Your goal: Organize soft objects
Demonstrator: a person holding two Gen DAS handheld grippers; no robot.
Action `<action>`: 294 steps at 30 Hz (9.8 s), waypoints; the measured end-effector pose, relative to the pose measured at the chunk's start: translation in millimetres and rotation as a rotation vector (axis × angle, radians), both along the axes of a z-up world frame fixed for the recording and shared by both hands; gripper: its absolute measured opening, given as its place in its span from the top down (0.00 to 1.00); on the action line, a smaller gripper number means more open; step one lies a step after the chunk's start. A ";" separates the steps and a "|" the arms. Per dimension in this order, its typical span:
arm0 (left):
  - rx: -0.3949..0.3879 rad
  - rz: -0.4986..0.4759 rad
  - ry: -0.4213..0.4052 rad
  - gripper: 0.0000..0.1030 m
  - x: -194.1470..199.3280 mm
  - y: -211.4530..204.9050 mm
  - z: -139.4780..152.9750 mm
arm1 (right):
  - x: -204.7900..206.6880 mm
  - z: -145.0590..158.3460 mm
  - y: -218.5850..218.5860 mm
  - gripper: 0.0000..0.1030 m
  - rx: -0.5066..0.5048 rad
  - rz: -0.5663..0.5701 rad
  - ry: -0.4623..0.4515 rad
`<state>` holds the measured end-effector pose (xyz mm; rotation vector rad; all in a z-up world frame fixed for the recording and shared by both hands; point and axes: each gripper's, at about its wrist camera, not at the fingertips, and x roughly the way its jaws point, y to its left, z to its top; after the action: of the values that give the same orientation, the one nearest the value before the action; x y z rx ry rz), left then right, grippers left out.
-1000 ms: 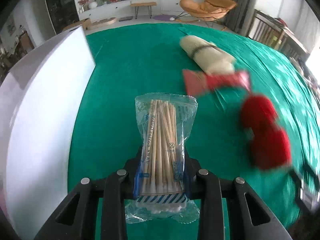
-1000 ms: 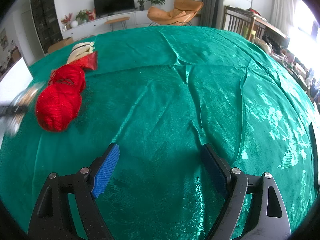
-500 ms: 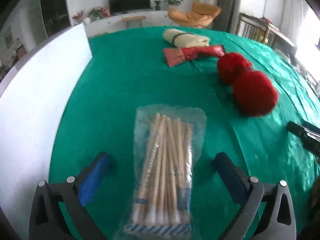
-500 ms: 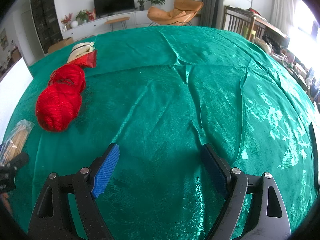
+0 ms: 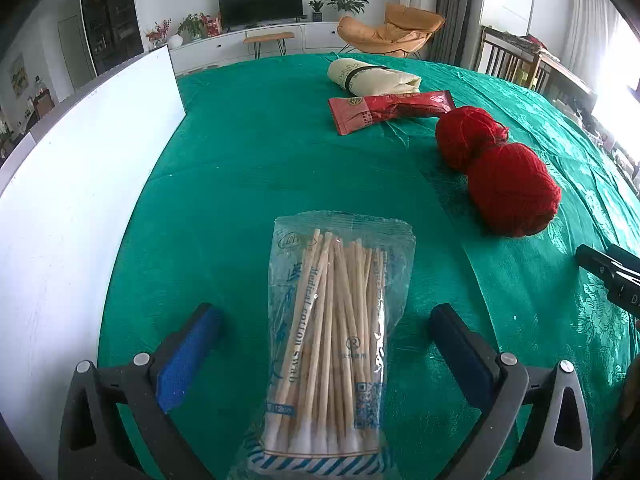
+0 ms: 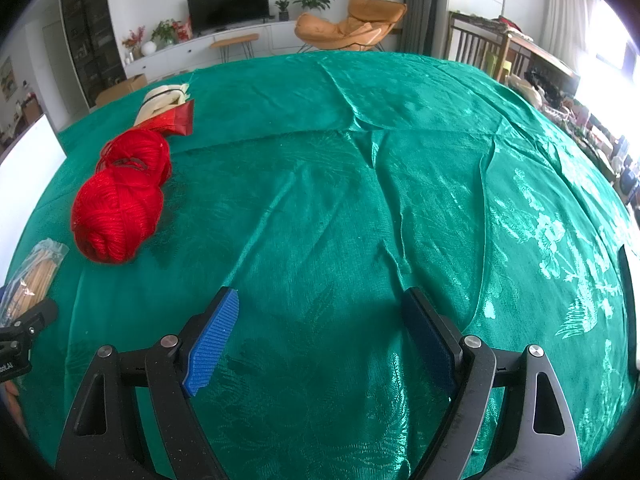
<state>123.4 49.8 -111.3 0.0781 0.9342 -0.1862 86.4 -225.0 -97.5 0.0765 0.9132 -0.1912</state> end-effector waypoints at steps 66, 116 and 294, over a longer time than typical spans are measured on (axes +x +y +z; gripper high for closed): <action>-0.001 0.000 0.001 0.00 1.6 -0.1 0.2 | 1.1 -1.4 2.3 0.12 0.009 0.040 0.008; -0.002 0.004 0.002 0.00 1.4 -0.3 1.9 | 39.9 48.5 -9.0 0.81 0.245 0.252 0.504; 0.003 0.092 0.005 0.00 25.2 18.3 7.2 | 38.9 69.1 44.2 0.49 -0.064 0.309 0.089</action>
<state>148.6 68.1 -104.0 0.0372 0.9406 -0.0997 125.3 -180.8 -28.4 -0.1330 0.9946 0.0640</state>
